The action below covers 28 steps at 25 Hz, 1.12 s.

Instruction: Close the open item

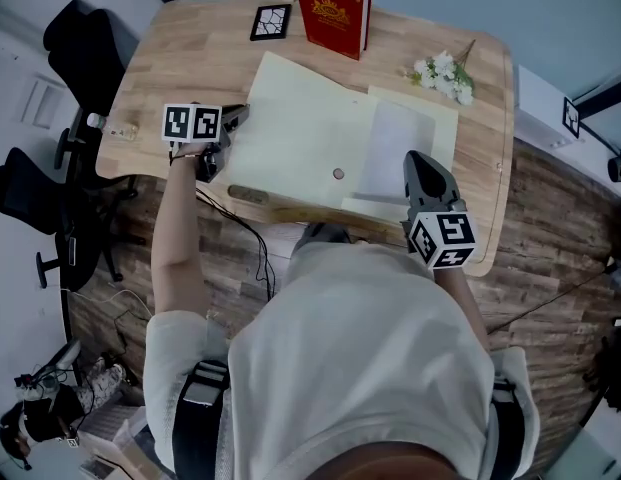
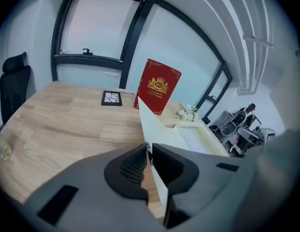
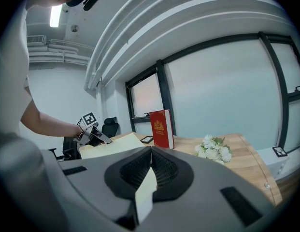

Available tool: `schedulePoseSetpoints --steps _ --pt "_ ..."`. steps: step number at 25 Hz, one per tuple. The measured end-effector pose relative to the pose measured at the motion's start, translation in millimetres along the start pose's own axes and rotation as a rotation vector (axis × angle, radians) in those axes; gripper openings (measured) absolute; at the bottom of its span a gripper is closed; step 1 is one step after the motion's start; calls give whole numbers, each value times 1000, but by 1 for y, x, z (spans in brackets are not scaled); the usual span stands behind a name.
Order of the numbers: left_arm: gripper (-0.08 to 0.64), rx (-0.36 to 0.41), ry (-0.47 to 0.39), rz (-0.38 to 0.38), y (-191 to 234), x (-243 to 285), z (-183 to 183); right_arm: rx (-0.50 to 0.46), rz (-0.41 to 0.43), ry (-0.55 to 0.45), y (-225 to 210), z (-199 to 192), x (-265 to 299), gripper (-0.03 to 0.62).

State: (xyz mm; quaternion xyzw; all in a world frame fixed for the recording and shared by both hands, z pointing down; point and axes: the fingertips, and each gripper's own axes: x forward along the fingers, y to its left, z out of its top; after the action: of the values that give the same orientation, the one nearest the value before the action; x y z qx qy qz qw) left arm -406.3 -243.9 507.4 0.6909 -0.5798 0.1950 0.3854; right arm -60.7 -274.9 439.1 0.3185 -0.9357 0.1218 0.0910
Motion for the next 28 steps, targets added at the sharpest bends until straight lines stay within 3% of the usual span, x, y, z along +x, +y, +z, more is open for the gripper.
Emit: schedulePoseSetpoints --steps 6,18,28 --pt "48 -5 -46 -34 -14 -7 11 6 2 3 2 -3 -2 18" --pt "48 -76 -172 -183 -66 -20 41 10 13 5 4 -9 -15 18" --pt "48 -83 -210 -229 -105 -23 55 19 7 -12 1 -11 -31 18"
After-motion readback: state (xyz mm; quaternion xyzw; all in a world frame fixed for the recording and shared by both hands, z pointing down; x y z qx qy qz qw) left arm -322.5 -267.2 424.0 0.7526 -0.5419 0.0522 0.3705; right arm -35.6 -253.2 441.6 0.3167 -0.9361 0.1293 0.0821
